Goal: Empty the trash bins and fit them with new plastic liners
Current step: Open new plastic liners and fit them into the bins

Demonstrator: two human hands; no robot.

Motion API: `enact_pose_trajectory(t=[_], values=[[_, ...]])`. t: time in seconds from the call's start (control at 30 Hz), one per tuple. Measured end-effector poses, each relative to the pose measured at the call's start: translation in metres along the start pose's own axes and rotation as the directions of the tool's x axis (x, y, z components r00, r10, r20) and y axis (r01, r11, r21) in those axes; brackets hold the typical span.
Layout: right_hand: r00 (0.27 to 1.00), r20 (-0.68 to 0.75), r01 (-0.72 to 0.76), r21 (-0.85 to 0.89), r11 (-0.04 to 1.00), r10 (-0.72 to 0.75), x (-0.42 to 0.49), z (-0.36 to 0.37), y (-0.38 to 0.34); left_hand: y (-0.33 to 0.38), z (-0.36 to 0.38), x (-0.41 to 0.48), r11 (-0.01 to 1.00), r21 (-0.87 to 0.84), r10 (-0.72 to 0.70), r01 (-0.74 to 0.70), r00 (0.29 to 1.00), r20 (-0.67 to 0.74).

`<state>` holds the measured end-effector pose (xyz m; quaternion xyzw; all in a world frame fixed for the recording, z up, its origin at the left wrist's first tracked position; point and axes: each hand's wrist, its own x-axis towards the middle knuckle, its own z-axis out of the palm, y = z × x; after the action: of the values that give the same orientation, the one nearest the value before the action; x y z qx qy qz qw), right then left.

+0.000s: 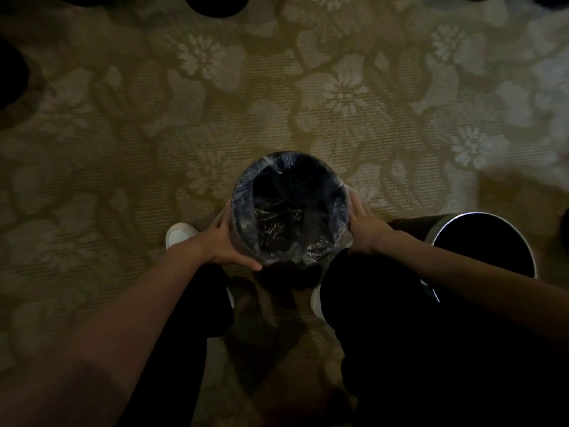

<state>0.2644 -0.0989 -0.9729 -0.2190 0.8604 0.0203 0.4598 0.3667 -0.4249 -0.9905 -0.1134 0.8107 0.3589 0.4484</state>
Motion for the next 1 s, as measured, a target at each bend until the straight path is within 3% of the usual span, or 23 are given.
enact_pose_trajectory(t=[0.1,0.2,0.3,0.37,0.4,0.43,0.5,0.53,0.57,0.63,0.77,0.83,1.0], values=[[0.975,-0.212,0.107,0.162,0.981,-0.071,0.007,-0.004,0.004,0.002,-0.002,0.007,0.999,-0.028,0.043,-0.045,0.997,-0.065],[0.924,-0.383,0.088,0.219,0.972,0.003,0.005,-0.015,0.006,0.009,-0.006,0.011,0.998,-0.037,0.053,-0.058,0.989,-0.14],[0.695,-0.688,0.091,0.369,0.925,0.206,-0.011,-0.035,-0.001,0.014,-0.013,0.011,0.99,-0.139,-0.048,0.011,0.962,-0.268],[0.594,-0.8,0.246,0.288,0.925,0.091,-0.026,-0.056,-0.017,0.024,-0.019,0.008,0.909,-0.414,-0.176,0.045,0.942,-0.286],[0.62,-0.783,0.3,0.186,0.936,-0.043,-0.029,-0.065,-0.029,0.03,-0.022,0.006,0.825,-0.562,-0.243,0.066,0.938,-0.247],[0.703,-0.689,0.329,0.093,0.94,-0.178,-0.028,-0.071,-0.043,0.034,-0.025,0.004,0.736,-0.67,-0.291,0.101,0.94,-0.178],[0.916,-0.273,0.298,-0.033,0.954,-0.295,-0.014,-0.069,-0.072,0.04,-0.029,0.0,0.686,-0.71,-0.282,0.156,0.958,-0.061],[0.962,-0.032,0.268,-0.081,0.96,-0.271,-0.002,-0.063,-0.085,0.042,-0.028,-0.002,0.713,-0.682,-0.246,0.163,0.969,-0.026],[0.96,0.165,0.248,-0.135,0.959,-0.225,0.01,-0.055,-0.095,0.042,-0.027,-0.004,0.745,-0.65,-0.213,0.153,0.977,-0.015],[0.91,0.398,0.243,-0.28,0.929,-0.118,0.036,-0.036,-0.106,0.039,-0.019,-0.002,0.783,-0.61,-0.167,0.118,0.986,-0.023],[0.881,0.471,0.188,-0.44,0.878,0.048,0.081,0.003,-0.101,0.036,-0.004,0.004,0.746,-0.662,-0.114,0.076,0.993,-0.014],[0.898,0.435,0.152,-0.45,0.88,0.067,0.1,0.015,-0.097,0.032,-0.002,0.006,0.715,-0.696,-0.106,0.065,0.994,-0.016],[0.937,0.345,0.124,-0.483,0.867,0.058,0.127,0.026,-0.097,0.029,-0.008,0.006,0.754,-0.648,-0.125,0.112,0.992,0.026]])
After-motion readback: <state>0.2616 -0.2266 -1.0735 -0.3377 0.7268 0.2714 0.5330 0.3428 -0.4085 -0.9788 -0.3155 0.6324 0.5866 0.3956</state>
